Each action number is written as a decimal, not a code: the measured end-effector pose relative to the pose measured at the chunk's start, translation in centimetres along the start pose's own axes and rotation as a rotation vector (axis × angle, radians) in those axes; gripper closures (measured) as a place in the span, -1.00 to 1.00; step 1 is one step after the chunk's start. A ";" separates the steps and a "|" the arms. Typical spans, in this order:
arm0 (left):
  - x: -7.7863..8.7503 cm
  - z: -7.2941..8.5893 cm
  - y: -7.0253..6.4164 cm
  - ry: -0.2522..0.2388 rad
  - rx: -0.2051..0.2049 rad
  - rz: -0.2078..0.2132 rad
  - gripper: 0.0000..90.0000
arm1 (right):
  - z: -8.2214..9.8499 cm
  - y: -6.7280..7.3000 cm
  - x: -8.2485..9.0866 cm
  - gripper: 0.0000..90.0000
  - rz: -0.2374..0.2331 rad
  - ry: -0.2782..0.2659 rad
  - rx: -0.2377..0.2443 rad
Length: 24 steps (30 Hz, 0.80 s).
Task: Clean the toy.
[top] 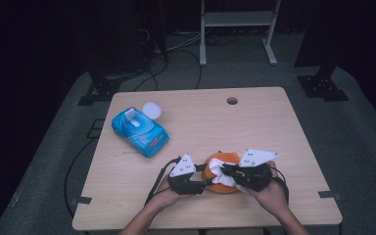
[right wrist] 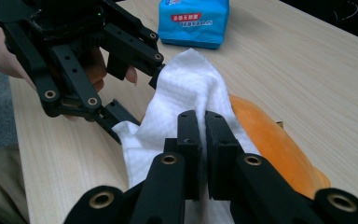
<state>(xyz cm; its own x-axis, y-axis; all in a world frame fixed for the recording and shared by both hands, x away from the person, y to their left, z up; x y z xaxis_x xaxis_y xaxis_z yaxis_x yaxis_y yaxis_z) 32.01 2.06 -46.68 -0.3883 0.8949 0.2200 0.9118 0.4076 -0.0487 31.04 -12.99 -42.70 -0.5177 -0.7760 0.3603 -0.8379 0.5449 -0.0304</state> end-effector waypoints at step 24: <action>-0.5 -0.4 -1.0 -0.008 -0.018 0.001 0.04 | 0.0 -0.1 0.3 0.89 -0.029 -0.006 -0.034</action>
<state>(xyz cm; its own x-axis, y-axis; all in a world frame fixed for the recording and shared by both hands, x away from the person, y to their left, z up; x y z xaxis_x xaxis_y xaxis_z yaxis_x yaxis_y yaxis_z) 31.32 1.12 -46.39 -0.3883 0.8968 0.2120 0.9145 0.4034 -0.0316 30.96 -13.24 -42.62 -0.4947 -0.7932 0.3551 -0.8462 0.5328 0.0112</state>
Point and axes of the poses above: each handheld gripper's, and its own axes: x roughly backward along the jaws, z roughly out of its underside, y roughly to its left, the point moved 6 cm from there along -x, roughly forward along the jaws, and after that the axes turned 11 degrees about -y, right-handed, at the moved point
